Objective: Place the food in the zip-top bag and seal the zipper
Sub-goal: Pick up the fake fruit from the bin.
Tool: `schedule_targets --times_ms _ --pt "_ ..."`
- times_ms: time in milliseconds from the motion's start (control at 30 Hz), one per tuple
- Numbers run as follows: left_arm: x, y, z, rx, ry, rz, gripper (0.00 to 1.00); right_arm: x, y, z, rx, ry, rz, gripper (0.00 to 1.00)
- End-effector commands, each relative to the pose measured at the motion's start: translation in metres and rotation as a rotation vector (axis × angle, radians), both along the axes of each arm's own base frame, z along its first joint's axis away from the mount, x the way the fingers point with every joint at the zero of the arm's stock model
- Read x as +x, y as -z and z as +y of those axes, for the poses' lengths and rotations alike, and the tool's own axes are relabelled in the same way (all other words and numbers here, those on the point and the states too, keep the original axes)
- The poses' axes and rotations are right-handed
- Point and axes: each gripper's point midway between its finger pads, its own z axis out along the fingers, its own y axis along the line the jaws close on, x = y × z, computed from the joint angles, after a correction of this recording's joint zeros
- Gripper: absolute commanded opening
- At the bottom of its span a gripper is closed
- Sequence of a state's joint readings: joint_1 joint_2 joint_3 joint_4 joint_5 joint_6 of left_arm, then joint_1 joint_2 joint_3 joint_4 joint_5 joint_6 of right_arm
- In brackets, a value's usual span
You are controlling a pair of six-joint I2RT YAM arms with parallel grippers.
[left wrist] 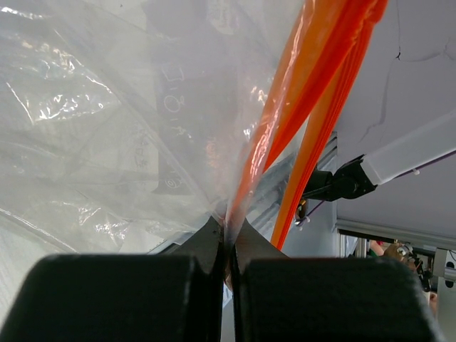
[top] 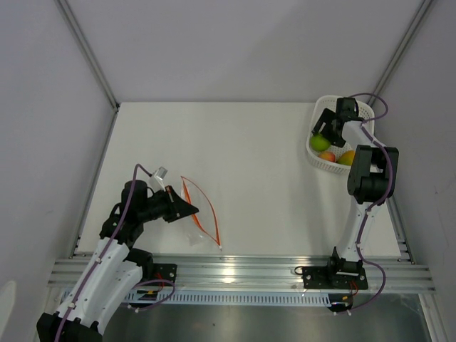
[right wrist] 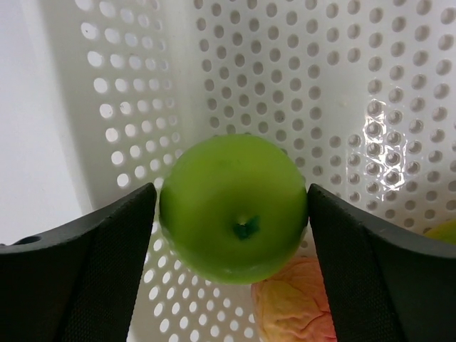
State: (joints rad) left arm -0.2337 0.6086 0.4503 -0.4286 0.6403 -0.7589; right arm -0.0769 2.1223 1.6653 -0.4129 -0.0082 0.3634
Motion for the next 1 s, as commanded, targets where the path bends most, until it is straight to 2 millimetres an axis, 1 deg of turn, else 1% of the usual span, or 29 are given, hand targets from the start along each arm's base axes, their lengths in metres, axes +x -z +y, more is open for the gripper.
schedule_targets --times_ms 0,67,100,167,200,267,300,333,367,467,500,533,567,600,700,733,800,833,900,933,967 --pt "0.001 -0.003 -0.003 -0.019 0.011 -0.011 0.01 0.000 -0.004 -0.003 -0.015 0.000 -0.018 0.85" --pt "0.000 -0.003 -0.003 -0.020 0.012 -0.009 0.01 -0.001 -0.004 -0.003 -0.016 -0.001 -0.019 0.82" --pt "0.000 -0.004 -0.003 -0.021 0.012 -0.012 0.01 -0.003 -0.002 -0.003 -0.015 -0.001 -0.013 0.79" --pt "-0.001 -0.004 -0.003 -0.019 0.012 -0.012 0.01 -0.003 -0.005 -0.003 -0.016 -0.001 -0.020 0.73" --pt "-0.002 -0.003 -0.003 -0.019 0.013 -0.010 0.01 -0.003 -0.006 -0.003 -0.015 0.000 -0.022 0.64" --pt "-0.002 -0.004 -0.003 -0.020 0.010 -0.009 0.01 -0.001 -0.012 -0.004 -0.016 0.002 -0.036 0.54" --pt "-0.002 -0.004 -0.002 -0.018 0.010 -0.009 0.01 0.000 -0.015 -0.004 -0.016 0.003 -0.044 0.45" --pt "-0.002 -0.006 -0.002 -0.020 0.010 -0.015 0.01 0.000 -0.018 -0.005 -0.015 0.006 -0.048 0.41" --pt "-0.002 -0.005 -0.002 -0.018 0.007 -0.017 0.01 0.001 -0.023 -0.013 -0.038 0.037 -0.055 0.36" --pt "-0.003 -0.004 -0.002 -0.016 0.007 -0.011 0.01 0.001 -0.036 -0.019 -0.047 0.056 -0.075 0.26" --pt "-0.003 -0.003 -0.002 -0.016 0.008 -0.009 0.01 0.001 -0.043 -0.023 -0.051 0.067 -0.088 0.21" --pt "-0.003 -0.004 -0.001 -0.014 0.007 -0.012 0.01 0.001 -0.055 -0.028 -0.053 0.078 -0.111 0.14" --pt "-0.003 -0.004 -0.001 -0.014 0.007 -0.011 0.01 0.000 -0.054 -0.028 -0.053 0.078 -0.109 0.14" --pt "-0.003 -0.004 -0.002 -0.015 0.008 -0.010 0.01 -0.001 -0.064 -0.033 -0.053 0.096 -0.128 0.06" --pt "-0.002 -0.007 -0.002 -0.013 0.008 -0.017 0.01 -0.003 -0.078 -0.041 -0.045 0.120 -0.152 0.00" --pt "-0.002 -0.005 -0.002 -0.012 0.010 -0.012 0.01 -0.004 -0.087 -0.041 -0.041 0.124 -0.169 0.00" --pt "-0.002 -0.007 -0.003 -0.012 0.019 -0.009 0.01 -0.006 -0.098 -0.042 -0.035 0.128 -0.187 0.00" --pt "-0.002 -0.008 -0.003 -0.011 0.024 -0.011 0.01 -0.008 -0.110 -0.040 -0.025 0.124 -0.208 0.00" --pt "-0.001 -0.006 -0.003 -0.002 0.025 0.003 0.01 -0.016 -0.118 -0.034 0.005 0.124 -0.212 0.00" --pt "0.000 -0.008 -0.003 -0.002 0.027 0.005 0.01 -0.020 -0.122 -0.027 0.035 0.109 -0.218 0.00" --pt "0.002 -0.010 -0.004 -0.003 0.029 0.000 0.01 -0.024 -0.141 -0.011 0.090 0.070 -0.264 0.00"
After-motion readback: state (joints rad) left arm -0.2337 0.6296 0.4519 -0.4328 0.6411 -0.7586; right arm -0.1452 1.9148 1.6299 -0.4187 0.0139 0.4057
